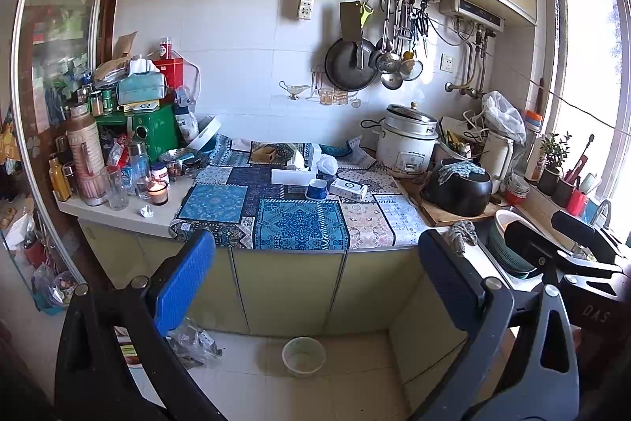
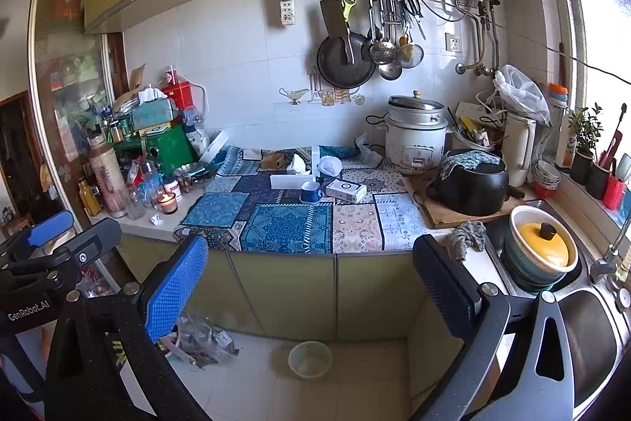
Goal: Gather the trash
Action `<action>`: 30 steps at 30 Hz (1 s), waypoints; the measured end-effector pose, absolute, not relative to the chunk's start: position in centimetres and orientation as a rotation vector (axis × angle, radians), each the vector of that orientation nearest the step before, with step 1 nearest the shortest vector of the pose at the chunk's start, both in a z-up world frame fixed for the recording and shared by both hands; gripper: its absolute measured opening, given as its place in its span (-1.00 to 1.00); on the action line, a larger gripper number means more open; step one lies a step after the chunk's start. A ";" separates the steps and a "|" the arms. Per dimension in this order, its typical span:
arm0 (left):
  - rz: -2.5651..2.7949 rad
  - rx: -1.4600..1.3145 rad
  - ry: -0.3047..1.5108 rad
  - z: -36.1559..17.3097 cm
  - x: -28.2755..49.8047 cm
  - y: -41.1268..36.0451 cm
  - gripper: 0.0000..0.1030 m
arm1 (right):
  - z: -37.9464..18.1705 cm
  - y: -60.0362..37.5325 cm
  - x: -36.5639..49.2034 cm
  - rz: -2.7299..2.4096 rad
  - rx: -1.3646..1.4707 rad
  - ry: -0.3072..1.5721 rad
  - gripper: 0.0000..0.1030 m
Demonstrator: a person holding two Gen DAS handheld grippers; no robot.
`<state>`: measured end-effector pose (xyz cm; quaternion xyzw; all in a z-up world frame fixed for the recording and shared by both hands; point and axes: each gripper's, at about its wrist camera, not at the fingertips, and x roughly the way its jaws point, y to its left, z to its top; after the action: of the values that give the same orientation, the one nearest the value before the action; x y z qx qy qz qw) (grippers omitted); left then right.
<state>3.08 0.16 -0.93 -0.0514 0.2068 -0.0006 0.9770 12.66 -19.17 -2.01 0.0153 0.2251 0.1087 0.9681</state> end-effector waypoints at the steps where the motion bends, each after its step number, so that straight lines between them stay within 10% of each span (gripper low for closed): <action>1: -0.001 -0.103 0.416 -0.9 3.1 0.1 1.00 | -2.0 -19.1 12.7 0.221 0.030 0.455 1.00; 30: -0.022 -0.108 0.434 -1.6 6.6 2.4 1.00 | -2.9 -17.6 14.8 0.169 0.044 0.477 1.00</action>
<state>6.63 2.45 -1.65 -0.0536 0.2150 -0.0108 0.9751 14.76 -17.61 -2.94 0.0217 0.2358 0.0838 0.9679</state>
